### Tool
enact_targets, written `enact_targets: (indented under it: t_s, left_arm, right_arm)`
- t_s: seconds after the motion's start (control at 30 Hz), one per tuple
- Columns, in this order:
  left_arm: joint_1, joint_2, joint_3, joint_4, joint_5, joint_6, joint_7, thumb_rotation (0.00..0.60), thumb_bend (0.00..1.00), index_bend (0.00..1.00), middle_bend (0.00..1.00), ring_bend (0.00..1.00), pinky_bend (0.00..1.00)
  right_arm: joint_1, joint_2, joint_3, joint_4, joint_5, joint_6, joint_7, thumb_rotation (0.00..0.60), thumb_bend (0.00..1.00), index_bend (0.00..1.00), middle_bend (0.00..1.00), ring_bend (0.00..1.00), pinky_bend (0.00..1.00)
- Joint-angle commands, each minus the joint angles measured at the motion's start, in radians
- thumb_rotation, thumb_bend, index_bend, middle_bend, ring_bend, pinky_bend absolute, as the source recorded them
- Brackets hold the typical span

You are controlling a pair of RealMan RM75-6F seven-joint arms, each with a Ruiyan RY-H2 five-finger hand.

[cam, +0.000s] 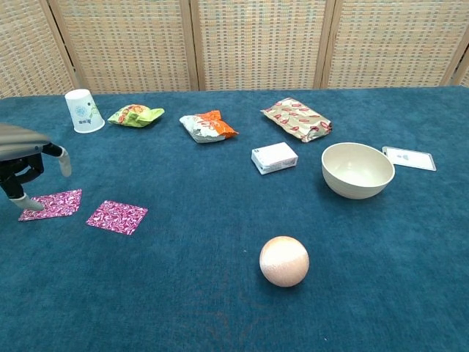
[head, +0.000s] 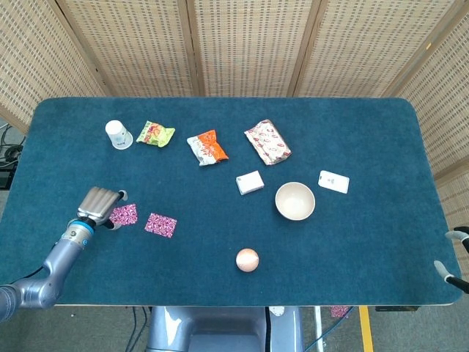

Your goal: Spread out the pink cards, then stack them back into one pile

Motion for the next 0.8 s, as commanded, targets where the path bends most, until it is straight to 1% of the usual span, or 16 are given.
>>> enact_targets:
  t_s: [0.03,0.27,0.8]
  left_arm:
    - [-0.011,0.017,-0.006,-0.039,0.038,-0.004,-0.012,0.522,0.18,0.3,0.81,0.79,0.68]
    - [-0.042,0.01,-0.008,-0.076,0.075,-0.019,0.017,0.522,0.18,0.3,0.81,0.79,0.68]
    - [-0.089,-0.061,-0.003,-0.069,0.041,-0.039,0.091,0.521,0.2,0.3,0.81,0.79,0.68]
  right_arm:
    - [-0.002,-0.001,-0.001,-0.001,-0.001,0.003,-0.001,0.6,0.23,0.35,0.32,0.16,0.14]
    - [-0.007,0.003,-0.001,-0.005,-0.001,0.01,-0.001,0.6,0.23,0.35,0.32,0.16,0.14]
    - [-0.014,0.008,0.0,-0.005,0.004,0.015,0.004,0.6,0.23,0.35,0.32,0.16,0.14]
